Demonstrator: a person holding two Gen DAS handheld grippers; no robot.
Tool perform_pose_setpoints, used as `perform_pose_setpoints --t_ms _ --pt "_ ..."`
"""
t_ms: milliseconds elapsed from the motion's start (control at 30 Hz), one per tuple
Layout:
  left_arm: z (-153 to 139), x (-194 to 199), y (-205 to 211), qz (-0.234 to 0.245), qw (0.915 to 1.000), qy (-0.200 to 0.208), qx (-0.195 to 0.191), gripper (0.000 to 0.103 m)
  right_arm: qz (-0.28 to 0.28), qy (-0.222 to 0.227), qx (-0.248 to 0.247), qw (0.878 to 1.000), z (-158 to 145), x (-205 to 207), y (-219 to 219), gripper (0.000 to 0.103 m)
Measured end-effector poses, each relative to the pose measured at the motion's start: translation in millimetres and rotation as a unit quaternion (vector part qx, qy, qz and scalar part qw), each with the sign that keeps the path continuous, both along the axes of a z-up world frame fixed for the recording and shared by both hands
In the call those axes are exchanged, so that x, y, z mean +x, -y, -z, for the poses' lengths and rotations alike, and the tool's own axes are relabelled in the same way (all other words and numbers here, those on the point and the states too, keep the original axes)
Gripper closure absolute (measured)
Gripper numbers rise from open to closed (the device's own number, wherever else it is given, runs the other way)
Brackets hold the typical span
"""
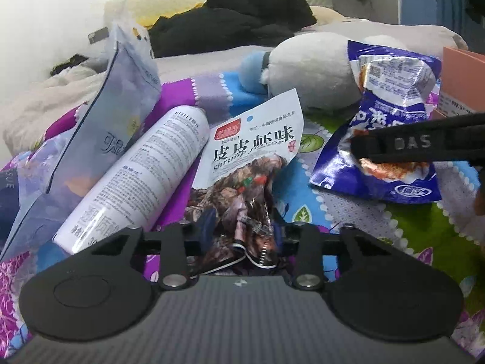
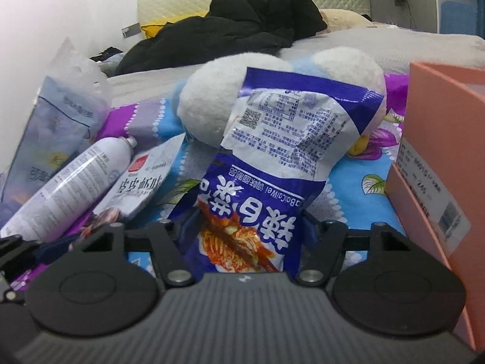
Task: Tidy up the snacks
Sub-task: 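Close the left gripper on the shrimp-flavour pouch while the right gripper grasps the blue spicy strip bag, then lift both held bags and carry them over the pink box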
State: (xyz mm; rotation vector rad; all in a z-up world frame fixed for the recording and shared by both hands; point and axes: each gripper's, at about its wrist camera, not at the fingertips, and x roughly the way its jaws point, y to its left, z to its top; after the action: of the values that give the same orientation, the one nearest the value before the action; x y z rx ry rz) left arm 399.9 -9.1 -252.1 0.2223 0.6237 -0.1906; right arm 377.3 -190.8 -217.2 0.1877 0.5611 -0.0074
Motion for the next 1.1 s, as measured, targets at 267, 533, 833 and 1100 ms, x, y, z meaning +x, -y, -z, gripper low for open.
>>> perform_pose_setpoints --t_ms 267,533,833,1100 --pt "-17.1 -21.9 -13.0 -0.03 0.9981 -0.026 -0.047 0.076 -0.014 0.006 -0.008 1.0 -19.0 -28.9 -0.4 0.046" --pt "-29.0 -70.2 -26.0 -0.063 0.9913 -0.047 -0.106 0.076 -0.027 -0.023 -0.001 0.999 -17.8 -65.9 4.0 0.083" --pt "-42.6 -126.8 -32.3 -0.086 0.9815 -0.07 -0.156 0.077 -0.03 -0.041 -0.005 0.999 -24.0 -122.1 5.7 0.086" --pt "-69.1 -184.6 -26.6 -0.105 0.9766 -0.074 -0.173 0.079 -0.065 -0.057 -0.017 0.996 -43.2 -178.1 -3.3 0.086"
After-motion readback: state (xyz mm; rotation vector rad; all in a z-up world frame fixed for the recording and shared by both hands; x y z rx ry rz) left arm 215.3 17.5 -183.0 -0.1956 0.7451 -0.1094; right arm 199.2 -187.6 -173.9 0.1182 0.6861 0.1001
